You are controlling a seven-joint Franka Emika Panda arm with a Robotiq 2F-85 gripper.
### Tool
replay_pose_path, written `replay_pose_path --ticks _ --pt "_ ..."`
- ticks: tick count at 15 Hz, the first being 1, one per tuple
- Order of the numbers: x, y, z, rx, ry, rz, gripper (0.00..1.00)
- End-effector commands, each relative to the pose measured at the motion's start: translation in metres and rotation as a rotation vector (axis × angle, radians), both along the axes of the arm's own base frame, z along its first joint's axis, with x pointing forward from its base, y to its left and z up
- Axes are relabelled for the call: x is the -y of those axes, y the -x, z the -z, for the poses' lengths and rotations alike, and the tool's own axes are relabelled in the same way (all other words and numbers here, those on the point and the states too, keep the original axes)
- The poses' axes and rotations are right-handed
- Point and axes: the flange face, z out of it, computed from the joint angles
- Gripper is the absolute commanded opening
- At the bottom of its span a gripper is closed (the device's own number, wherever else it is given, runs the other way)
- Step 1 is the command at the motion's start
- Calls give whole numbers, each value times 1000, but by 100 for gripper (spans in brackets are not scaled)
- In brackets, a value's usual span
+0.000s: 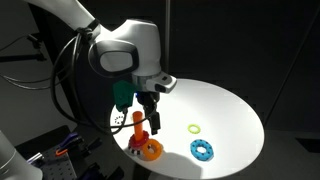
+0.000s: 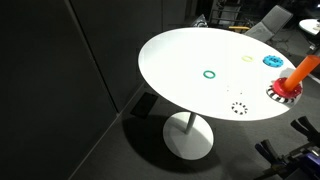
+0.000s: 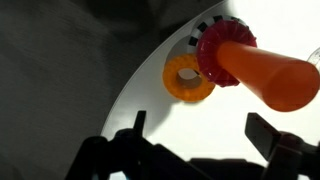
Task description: Put the red ring through the pole
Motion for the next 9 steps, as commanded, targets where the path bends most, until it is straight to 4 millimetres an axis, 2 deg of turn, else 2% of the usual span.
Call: replay_pose_path --ticks 1,9 --pt "2 -1 -1 3 -11 -20 100" --pt "-1 1 2 -7 -4 -8 100"
